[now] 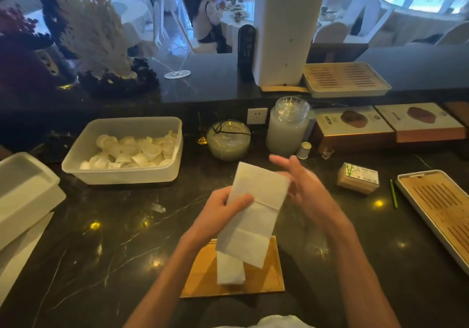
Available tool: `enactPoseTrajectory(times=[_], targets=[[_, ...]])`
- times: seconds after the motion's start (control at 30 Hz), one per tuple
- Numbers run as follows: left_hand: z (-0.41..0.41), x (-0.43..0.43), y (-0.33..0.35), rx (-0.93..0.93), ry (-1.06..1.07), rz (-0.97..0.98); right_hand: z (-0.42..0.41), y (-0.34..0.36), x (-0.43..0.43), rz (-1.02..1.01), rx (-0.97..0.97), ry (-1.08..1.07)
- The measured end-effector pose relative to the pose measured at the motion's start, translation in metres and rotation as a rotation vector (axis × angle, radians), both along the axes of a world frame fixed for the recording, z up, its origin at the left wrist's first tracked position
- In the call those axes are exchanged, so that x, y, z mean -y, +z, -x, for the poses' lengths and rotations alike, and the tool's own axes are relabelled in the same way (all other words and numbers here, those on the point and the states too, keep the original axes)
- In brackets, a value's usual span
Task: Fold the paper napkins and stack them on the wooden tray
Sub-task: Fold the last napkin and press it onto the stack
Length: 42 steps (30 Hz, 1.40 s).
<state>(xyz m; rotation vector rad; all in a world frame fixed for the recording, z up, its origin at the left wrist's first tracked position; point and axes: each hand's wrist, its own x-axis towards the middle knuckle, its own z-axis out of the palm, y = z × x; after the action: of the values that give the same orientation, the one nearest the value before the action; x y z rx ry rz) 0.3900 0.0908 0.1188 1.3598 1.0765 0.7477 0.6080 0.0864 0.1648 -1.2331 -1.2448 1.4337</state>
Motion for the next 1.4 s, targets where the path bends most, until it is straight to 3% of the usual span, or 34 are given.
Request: enactPoseTrajectory(times=[0.1, 0.33, 0.8, 1.4], targets=[[0.001, 0.01, -0.01, 0.005, 0.147, 0.029, 0.01, -0.029, 0.014, 0.147, 0.015, -0.035], [0.005, 0.023, -0.024, 0.049, 0.191, 0.132, 0.03, -0.061, 0.031, 0.088, 0.063, -0.263], [0.008, 0.022, -0.028, 0.177, 0.233, 0.207, 0.03, -0.067, 0.024, 0.115, 0.071, -0.259], [0.0, 0.023, -0.038, 0.101, 0.299, 0.228, 0.026, -0.074, 0.024, 0.12, 0.102, -0.229]])
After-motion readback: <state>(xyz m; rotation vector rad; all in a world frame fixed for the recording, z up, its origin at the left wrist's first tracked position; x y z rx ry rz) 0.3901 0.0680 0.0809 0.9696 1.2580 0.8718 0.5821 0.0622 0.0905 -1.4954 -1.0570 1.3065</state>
